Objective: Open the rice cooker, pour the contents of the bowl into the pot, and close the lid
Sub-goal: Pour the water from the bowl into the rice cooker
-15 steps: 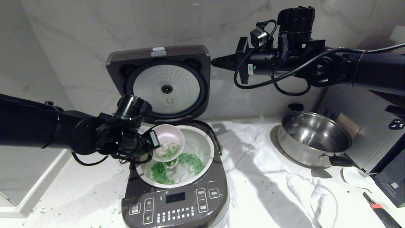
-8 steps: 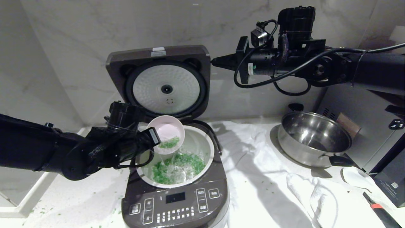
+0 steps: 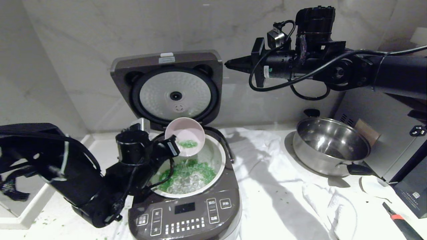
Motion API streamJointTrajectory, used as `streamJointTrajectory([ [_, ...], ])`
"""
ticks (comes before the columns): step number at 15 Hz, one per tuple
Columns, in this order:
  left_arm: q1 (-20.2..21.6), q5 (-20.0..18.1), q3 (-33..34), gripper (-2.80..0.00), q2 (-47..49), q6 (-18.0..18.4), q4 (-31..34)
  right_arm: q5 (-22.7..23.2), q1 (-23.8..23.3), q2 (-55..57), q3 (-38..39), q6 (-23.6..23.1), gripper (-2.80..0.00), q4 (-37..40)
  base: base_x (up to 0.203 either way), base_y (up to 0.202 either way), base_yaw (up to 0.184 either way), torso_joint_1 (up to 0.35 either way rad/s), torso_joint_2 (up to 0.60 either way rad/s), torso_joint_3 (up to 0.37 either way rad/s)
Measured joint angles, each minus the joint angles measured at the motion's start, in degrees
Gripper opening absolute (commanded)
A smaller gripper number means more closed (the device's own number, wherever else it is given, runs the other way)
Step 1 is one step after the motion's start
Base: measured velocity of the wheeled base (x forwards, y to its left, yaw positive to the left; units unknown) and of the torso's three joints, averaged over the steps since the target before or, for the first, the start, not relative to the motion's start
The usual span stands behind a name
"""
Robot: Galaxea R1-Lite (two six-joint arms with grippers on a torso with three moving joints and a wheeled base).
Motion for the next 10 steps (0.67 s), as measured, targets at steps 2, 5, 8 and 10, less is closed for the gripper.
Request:
streamJointTrajectory([
  [2, 0.13, 0.2, 1.72, -2.8, 3.43, 3.41, -9.91, 0.09, -0.47, 0.02, 0.0, 0.02, -2.8, 0.01, 0.0, 0.0, 0.0, 0.0, 0.0, 0.0],
  [5, 0.22, 0.22, 2.13, -2.8, 2.65, 5.29, -12.35, 0.12, -0.62, 0.11, 0.0, 0.02, -2.8, -0.02, 0.0, 0.0, 0.0, 0.0, 0.0, 0.0],
  [8, 0.86, 0.0, 1.46, -2.8, 0.66, 5.29, -12.48, 0.12, -0.61, 0.13, 0.0, 0.07, -2.8, -0.29, 0.0, 0.0, 0.0, 0.0, 0.0, 0.0],
  [10, 1.77, -0.05, 0.87, -2.8, -0.53, 5.15, -12.52, 0.11, -0.64, 0.13, 0.0, 0.15, -2.8, -0.3, 0.0, 0.0, 0.0, 0.0, 0.0, 0.0],
])
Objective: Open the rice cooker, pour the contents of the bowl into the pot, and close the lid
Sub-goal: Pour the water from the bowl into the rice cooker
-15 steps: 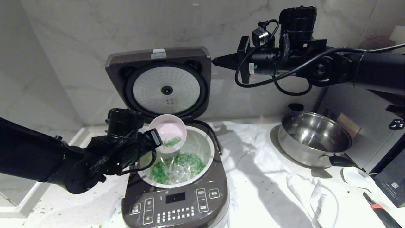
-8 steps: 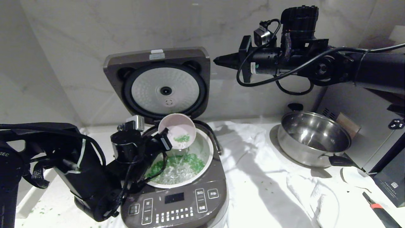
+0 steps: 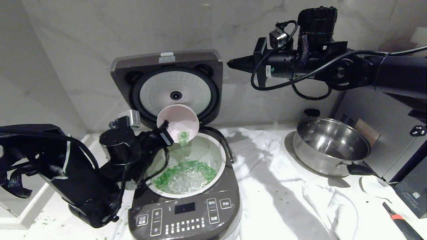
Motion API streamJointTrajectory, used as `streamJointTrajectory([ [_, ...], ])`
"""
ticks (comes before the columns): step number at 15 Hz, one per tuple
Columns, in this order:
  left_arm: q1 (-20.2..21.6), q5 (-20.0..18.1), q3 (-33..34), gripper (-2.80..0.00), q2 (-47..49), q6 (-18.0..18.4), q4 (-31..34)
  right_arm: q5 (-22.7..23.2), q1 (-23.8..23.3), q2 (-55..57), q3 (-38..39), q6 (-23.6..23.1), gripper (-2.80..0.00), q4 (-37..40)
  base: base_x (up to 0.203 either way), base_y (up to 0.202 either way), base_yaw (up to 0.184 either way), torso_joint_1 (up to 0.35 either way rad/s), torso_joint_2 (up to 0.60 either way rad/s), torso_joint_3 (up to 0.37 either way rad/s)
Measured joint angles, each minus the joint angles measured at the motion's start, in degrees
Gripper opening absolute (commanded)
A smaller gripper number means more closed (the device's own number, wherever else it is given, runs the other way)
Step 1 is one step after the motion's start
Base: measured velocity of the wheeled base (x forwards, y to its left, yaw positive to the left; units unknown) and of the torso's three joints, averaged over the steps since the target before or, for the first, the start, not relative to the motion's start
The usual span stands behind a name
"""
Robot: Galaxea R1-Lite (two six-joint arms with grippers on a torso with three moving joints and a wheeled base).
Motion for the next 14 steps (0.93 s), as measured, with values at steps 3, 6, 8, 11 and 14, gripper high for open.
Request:
streamJointTrajectory([
  [3, 0.18, 0.1, 0.29, -2.8, -1.64, -0.18, 0.01, 0.01, 0.02, -0.05, 0.0, 0.02, -2.8, -0.01, 0.0, 0.0, 0.0, 0.0, 0.0, 0.0],
  [6, 0.14, 0.23, 1.37, -2.8, -3.25, -0.26, 0.04, 0.0, 0.02, -0.09, 0.02, 0.04, -2.8, -0.02, 0.0, 0.0, 0.0, 0.0, 0.0, 0.0],
  [8, -0.11, 0.32, 1.95, -2.8, -3.71, -0.45, -0.03, -0.02, 0.02, -0.05, 0.0, 0.05, -2.8, -0.02, 0.0, 0.0, 0.0, 0.0, 0.0, 0.0],
  [11, -0.75, 0.33, 2.65, -2.8, -3.77, -0.89, -0.02, 0.0, -0.05, 0.02, 0.05, 0.05, -2.8, 0.0, 0.0, 0.0, 0.0, 0.0, 0.0, 0.0],
  [14, -2.89, 0.43, 3.63, -2.8, -3.22, -1.13, -0.03, 0.01, -0.05, 0.04, 0.06, 0.05, -2.8, -0.02, 0.0, 0.0, 0.0, 0.0, 0.0, 0.0],
])
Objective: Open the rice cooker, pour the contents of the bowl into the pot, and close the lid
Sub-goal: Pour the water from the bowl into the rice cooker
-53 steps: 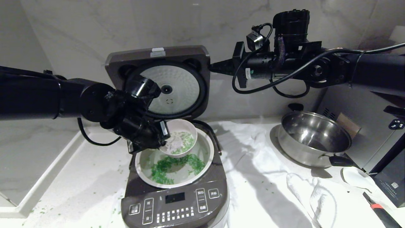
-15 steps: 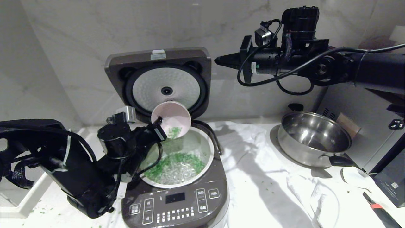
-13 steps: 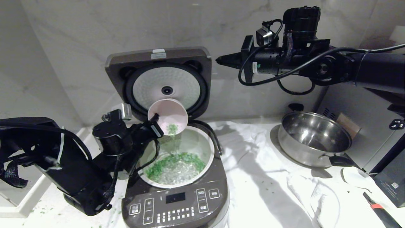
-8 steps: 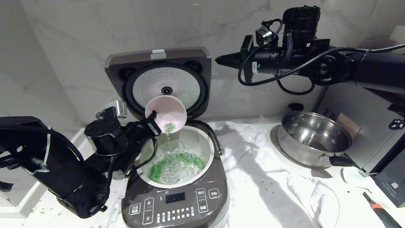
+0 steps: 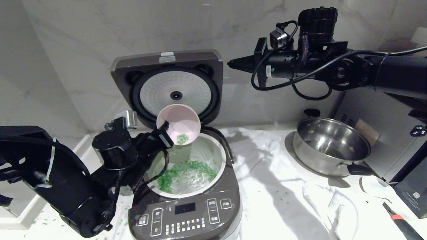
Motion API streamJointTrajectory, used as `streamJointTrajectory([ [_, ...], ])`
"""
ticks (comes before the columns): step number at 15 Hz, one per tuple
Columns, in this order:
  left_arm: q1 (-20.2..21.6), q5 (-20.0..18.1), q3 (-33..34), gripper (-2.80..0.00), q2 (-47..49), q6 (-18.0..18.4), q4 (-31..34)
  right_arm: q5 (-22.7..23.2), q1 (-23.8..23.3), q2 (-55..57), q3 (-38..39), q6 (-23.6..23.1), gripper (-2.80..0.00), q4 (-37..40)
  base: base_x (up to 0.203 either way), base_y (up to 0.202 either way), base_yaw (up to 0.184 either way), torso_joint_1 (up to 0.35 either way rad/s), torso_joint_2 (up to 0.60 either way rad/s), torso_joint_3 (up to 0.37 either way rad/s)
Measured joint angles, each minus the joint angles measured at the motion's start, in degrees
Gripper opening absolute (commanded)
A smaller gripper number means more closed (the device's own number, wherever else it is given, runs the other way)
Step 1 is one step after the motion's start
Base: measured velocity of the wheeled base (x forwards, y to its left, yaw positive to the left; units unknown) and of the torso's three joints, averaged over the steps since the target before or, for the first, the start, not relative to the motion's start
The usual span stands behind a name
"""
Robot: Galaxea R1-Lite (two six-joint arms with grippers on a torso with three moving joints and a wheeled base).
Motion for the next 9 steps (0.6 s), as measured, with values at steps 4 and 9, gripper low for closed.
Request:
streamJointTrajectory([
  [4, -2.33, 0.06, 0.36, -2.8, 2.8, 0.67, 0.0, 0.07, 0.05, -0.11, 0.05, 0.09, -2.8, 0.04, 0.0, 0.0, 0.0, 0.0, 0.0, 0.0],
  [9, -0.15, 0.06, -0.31, -2.8, 3.12, 3.29, -0.01, 0.02, -0.04, -0.17, 0.16, 0.0, -2.8, 0.09, 0.0, 0.0, 0.0, 0.0, 0.0, 0.0],
])
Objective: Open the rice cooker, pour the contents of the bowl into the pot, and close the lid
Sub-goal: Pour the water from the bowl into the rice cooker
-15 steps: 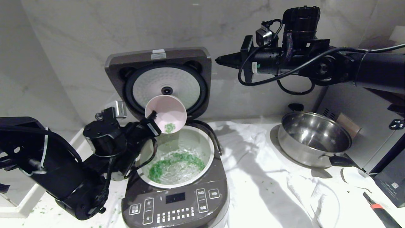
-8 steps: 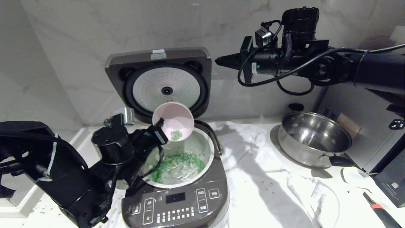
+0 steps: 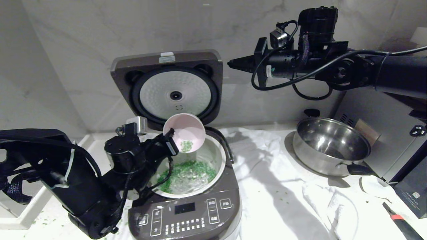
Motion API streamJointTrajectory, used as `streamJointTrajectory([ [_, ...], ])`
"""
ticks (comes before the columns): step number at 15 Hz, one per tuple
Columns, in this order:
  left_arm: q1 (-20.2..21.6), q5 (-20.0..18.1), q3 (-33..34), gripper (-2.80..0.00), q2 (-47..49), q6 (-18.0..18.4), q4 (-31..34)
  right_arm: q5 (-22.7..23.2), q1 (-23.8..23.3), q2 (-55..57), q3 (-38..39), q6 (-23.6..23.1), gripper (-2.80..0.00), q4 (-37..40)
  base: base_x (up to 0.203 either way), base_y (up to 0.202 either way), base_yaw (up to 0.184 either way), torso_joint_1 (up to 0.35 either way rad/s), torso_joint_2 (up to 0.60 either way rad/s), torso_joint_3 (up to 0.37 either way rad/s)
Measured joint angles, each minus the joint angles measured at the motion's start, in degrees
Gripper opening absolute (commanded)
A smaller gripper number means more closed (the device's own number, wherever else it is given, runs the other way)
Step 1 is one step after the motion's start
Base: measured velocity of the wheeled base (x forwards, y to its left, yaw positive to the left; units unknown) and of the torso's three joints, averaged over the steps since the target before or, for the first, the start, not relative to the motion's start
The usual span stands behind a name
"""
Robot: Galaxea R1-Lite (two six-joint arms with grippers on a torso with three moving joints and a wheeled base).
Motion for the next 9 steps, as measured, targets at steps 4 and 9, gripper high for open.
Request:
streamJointTrajectory([
  [4, -1.27, -0.07, 1.45, -2.8, 0.12, 0.64, 0.03, 0.03, 0.09, 0.05, 0.0, 0.0, -2.8, -0.05, 0.0, 0.0, 0.0, 0.0, 0.0, 0.0],
  [9, -0.43, -1.73, 0.92, -2.8, -0.3, 3.22, 0.01, 0.02, 0.06, 0.13, -0.05, 0.0, -2.8, -0.09, 0.0, 0.0, 0.0, 0.0, 0.0, 0.0],
])
